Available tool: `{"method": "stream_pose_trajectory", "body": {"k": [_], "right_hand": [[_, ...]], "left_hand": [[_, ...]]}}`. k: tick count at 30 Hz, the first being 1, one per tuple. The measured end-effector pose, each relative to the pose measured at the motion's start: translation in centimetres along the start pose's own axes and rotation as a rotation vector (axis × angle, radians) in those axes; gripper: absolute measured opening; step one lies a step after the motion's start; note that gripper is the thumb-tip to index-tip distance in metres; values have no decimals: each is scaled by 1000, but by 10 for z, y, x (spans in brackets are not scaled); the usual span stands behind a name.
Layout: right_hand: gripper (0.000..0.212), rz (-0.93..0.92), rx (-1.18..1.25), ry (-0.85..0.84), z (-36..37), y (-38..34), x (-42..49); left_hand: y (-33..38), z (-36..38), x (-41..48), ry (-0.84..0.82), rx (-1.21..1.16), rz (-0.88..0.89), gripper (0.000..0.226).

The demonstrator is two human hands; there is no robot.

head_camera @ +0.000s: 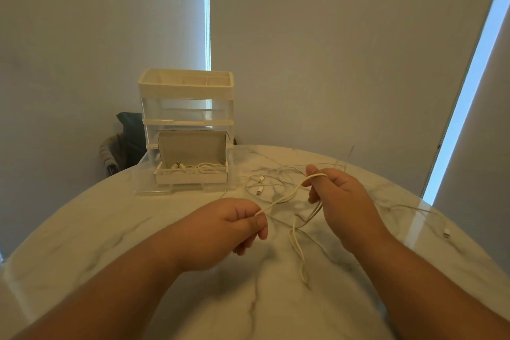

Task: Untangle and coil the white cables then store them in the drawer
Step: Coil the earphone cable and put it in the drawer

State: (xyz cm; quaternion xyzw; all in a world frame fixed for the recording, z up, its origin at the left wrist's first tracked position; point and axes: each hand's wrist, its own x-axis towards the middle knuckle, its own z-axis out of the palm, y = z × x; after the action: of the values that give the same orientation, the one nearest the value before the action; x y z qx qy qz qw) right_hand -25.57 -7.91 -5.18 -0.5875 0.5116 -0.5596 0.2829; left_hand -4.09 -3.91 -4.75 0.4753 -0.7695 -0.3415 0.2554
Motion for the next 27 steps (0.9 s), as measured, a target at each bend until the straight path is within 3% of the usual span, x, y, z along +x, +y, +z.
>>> {"method": "stream_pose_trajectory", "body": {"k": [4, 7, 15, 19, 24, 27], "right_hand": [[23, 13, 26, -57, 1, 2, 1], [11, -74, 4, -85, -2, 5, 1], [35, -85, 57, -65, -6, 5, 4], [32, -37, 170, -98, 1, 3, 1], [26, -85, 32, -262, 9, 6, -5], [20, -6, 166, -222, 13, 6, -6]], "left_hand": [[4, 0, 1, 70, -270, -20, 27], [5, 0, 1, 97, -310, -40, 31], [4, 4, 4, 207, -495, -34, 31], [10, 3, 4, 171, -599, -33, 39], [17, 6, 1, 65, -716, -9, 39], [19, 7, 0, -10, -871, 11, 38]]}}
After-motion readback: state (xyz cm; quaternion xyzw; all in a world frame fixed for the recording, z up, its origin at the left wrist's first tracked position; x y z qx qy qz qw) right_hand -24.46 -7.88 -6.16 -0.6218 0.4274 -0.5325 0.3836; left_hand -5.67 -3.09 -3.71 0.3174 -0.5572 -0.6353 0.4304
